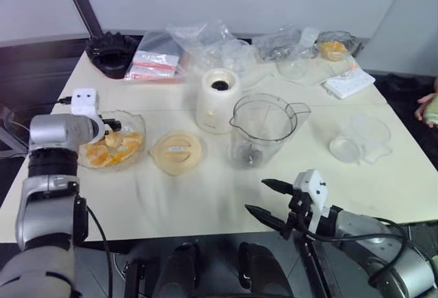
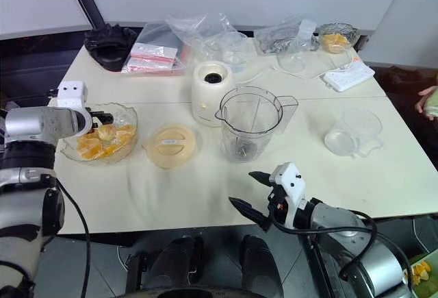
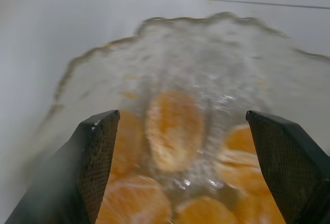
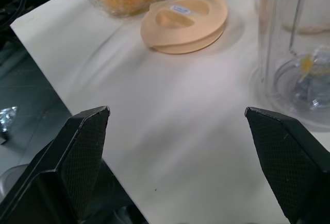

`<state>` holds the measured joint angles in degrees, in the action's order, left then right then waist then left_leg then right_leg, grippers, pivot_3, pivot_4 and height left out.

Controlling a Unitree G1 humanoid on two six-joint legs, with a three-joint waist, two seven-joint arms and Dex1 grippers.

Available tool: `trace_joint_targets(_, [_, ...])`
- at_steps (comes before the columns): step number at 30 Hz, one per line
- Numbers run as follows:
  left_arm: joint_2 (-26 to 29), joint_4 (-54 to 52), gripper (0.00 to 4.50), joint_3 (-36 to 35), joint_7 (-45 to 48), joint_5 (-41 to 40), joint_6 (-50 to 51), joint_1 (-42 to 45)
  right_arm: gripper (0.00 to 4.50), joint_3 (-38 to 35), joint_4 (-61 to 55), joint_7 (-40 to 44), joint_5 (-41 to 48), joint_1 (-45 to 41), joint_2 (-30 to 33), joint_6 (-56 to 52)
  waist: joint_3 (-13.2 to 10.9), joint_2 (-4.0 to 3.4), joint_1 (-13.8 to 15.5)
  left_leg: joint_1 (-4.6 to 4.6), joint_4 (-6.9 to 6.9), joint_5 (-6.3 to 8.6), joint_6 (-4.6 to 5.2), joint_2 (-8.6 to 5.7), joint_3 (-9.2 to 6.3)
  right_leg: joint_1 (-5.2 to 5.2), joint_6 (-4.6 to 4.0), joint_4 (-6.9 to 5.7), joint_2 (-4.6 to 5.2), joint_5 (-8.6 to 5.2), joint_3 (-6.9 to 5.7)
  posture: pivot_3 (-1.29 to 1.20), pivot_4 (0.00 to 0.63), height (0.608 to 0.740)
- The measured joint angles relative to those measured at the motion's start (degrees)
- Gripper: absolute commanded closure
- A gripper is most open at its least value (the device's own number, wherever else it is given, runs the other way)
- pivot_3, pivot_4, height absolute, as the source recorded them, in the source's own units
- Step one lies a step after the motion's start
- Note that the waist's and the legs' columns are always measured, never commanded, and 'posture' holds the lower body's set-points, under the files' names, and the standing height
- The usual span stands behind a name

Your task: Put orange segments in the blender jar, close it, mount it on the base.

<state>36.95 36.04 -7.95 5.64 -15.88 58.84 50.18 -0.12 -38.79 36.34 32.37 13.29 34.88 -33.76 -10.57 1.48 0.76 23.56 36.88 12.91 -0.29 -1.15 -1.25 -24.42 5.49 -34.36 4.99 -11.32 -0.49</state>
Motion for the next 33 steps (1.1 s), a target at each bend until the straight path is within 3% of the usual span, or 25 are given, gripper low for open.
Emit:
trace_joint_targets(11, [-3.75,17.83,0.38,-0.16,2.1,4.19,-11.03,4.99,0.09,-0.67,-1.57,-1.21,0.44,0.09,0.0,-0.88,0.01,0.13,-0.02,0.04,0.05,0.02,-0.02,-0.02,0.02,0.02,0.08,0.06,0.1,0.06,0.0,0.0,0.15,0.74])
trace_joint_targets(24, [-5.05,22.7,0.38,-2.79,1.2,4.2,-11.56,6.22,0.09,-0.9,-2.5,-1.35,0.51,0.89,1.0,-0.98,0.02,0.14,0.01,0.04,0.07,0.02,-0.02,-0.02,0.03,0.02,0.13,0.06,0.11,0.09,0.0,0.0,0.15,0.74])
trace_joint_targets(27, [-5.01,23.34,1.26,-3.11,1.0,4.32,-11.91,6.21,0.0,-2.46,-3.67,-0.39,1.15,2.07,2.59,-1.01,0.02,0.14,-0.03,0.04,0.07,0.02,-0.02,-0.02,0.04,0.03,0.14,0.06,0.11,0.09,0.01,0.0,0.15,0.74])
trace_joint_targets(31, [-4.99,24.25,3.3,-3.08,0.76,5.5,-13.29,6.14,0.0,-3.97,-3.71,-0.01,1.74,1.91,3.42,-1.03,0.02,0.15,0.03,0.03,0.08,0.02,-0.02,-0.02,0.03,0.03,0.14,0.04,0.1,0.1,0.0,0.0,0.15,0.74])
trace_joint_targets(33, [-4.99,24.47,3.3,-3.05,0.83,5.99,-13.9,6.14,0.0,-3.94,-3.71,-0.04,1.74,1.75,3.41,-1.14,0.03,0.15,0.1,0.03,0.09,0.02,-0.03,-0.02,0.04,0.03,0.14,0.04,0.11,0.1,0.0,0.0,0.15,0.74])
